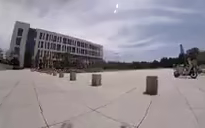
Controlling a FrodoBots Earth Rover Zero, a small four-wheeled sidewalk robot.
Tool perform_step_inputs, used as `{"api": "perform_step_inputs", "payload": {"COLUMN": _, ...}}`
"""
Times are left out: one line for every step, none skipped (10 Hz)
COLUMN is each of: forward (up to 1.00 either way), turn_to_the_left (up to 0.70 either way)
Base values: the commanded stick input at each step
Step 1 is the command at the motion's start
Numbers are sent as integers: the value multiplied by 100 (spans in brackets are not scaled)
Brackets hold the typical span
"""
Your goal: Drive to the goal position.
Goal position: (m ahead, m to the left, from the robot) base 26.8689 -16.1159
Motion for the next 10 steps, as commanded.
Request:
{"api": "perform_step_inputs", "payload": {"forward": 70, "turn_to_the_left": 0}}
{"api": "perform_step_inputs", "payload": {"forward": 70, "turn_to_the_left": 0}}
{"api": "perform_step_inputs", "payload": {"forward": 70, "turn_to_the_left": 0}}
{"api": "perform_step_inputs", "payload": {"forward": 70, "turn_to_the_left": 0}}
{"api": "perform_step_inputs", "payload": {"forward": 70, "turn_to_the_left": 0}}
{"api": "perform_step_inputs", "payload": {"forward": 70, "turn_to_the_left": -4}}
{"api": "perform_step_inputs", "payload": {"forward": 70, "turn_to_the_left": -34}}
{"api": "perform_step_inputs", "payload": {"forward": 70, "turn_to_the_left": -33}}
{"api": "perform_step_inputs", "payload": {"forward": 70, "turn_to_the_left": -9}}
{"api": "perform_step_inputs", "payload": {"forward": 70, "turn_to_the_left": 0}}
